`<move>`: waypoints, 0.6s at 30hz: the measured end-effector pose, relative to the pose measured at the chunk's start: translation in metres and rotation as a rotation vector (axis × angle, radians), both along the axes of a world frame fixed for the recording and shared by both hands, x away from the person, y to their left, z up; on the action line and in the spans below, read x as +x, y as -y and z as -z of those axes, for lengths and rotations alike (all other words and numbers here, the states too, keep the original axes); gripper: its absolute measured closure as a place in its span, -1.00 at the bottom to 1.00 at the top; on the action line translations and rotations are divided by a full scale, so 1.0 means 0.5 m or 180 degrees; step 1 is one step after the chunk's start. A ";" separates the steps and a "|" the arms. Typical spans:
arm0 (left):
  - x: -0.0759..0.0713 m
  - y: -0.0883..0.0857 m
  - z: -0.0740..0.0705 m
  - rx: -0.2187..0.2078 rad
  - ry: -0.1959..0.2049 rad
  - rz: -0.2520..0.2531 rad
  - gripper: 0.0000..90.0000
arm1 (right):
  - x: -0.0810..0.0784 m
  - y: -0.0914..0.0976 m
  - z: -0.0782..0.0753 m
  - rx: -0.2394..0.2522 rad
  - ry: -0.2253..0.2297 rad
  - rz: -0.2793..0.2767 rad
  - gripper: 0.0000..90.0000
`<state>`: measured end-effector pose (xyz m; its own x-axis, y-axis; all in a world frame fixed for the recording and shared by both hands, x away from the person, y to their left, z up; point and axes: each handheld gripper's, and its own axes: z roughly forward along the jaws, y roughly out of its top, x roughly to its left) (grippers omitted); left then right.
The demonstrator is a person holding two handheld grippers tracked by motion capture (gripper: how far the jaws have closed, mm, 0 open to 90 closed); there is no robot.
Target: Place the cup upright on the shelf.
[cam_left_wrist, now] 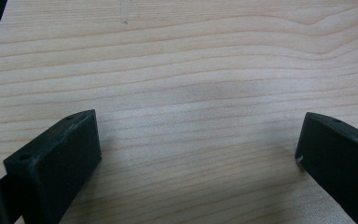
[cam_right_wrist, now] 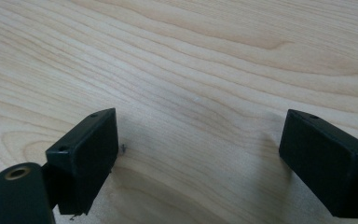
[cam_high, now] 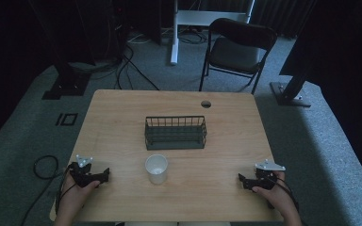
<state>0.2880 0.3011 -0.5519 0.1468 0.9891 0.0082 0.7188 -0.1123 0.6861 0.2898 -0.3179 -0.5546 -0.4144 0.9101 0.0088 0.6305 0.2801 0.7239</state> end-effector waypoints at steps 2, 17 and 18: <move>0.000 0.000 0.000 0.0000 0.0000 0.0000 -0.99 | 0.000 0.000 0.000 0.0001 0.0000 0.0000 -0.75; 0.000 0.000 0.000 0.0000 0.0000 0.0001 -0.99 | 0.001 0.001 0.000 0.0001 -0.0001 -0.0012 -0.75; 0.000 0.000 0.000 0.0002 -0.0004 0.0001 -0.99 | 0.001 0.001 0.000 0.0000 -0.0002 -0.0016 -0.75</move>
<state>0.2879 0.3011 -0.5517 0.1470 0.9891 0.0085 0.7197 -0.1128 0.6851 0.2905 -0.3186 -0.5546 -0.4189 0.9080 0.0091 0.6295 0.2832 0.7235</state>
